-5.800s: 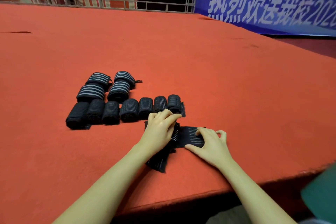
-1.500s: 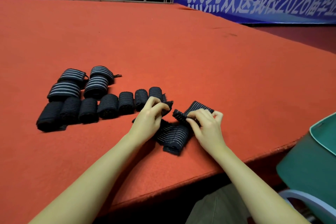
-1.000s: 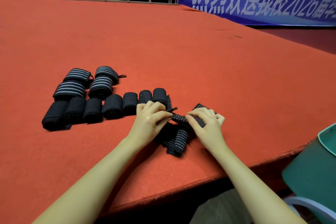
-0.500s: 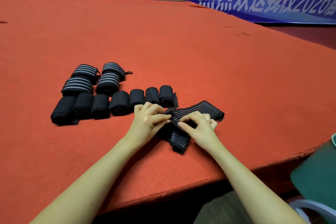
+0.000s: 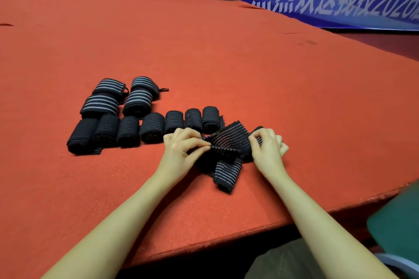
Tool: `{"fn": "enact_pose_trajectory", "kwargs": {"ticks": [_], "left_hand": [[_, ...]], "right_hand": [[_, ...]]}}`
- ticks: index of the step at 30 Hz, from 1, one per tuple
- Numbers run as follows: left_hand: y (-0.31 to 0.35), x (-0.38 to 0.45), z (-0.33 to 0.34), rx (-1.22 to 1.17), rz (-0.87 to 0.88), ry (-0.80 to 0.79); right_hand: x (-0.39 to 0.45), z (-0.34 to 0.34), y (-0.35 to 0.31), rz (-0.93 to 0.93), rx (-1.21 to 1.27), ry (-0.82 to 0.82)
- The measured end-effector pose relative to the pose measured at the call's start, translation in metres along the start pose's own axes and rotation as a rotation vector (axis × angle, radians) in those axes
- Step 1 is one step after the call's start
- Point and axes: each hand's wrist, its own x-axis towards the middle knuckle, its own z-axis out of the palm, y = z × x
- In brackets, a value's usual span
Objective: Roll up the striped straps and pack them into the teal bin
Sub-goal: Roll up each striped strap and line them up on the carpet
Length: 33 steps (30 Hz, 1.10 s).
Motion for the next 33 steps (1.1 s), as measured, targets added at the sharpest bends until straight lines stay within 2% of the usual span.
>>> {"fn": "enact_pose_trajectory", "kwargs": {"ticks": [3,5,8,11,19,26,33], "left_hand": [[0.005,0.004,-0.003,-0.03,-0.049,0.045],[0.008,0.007,-0.004,-0.042,-0.073,0.076],[0.008,0.014,-0.009,-0.033,-0.052,0.109],[0.012,0.023,-0.014,-0.011,-0.031,0.13],[0.008,0.04,-0.044,0.08,-0.013,-0.029],[0.019,0.073,-0.068,0.13,-0.039,0.042],[0.038,0.097,-0.088,0.107,-0.042,0.129]], "right_hand": [[-0.003,-0.001,-0.002,-0.022,0.038,0.068],[-0.01,-0.004,-0.012,-0.152,0.177,0.091],[-0.016,-0.009,-0.031,-0.344,0.285,0.038],[-0.013,-0.008,-0.041,-0.471,0.223,-0.008],[-0.009,-0.022,-0.055,-0.589,0.212,0.079],[-0.001,-0.051,-0.081,-0.719,0.293,0.092],[-0.001,-0.068,-0.111,-0.802,0.381,0.002]]}}
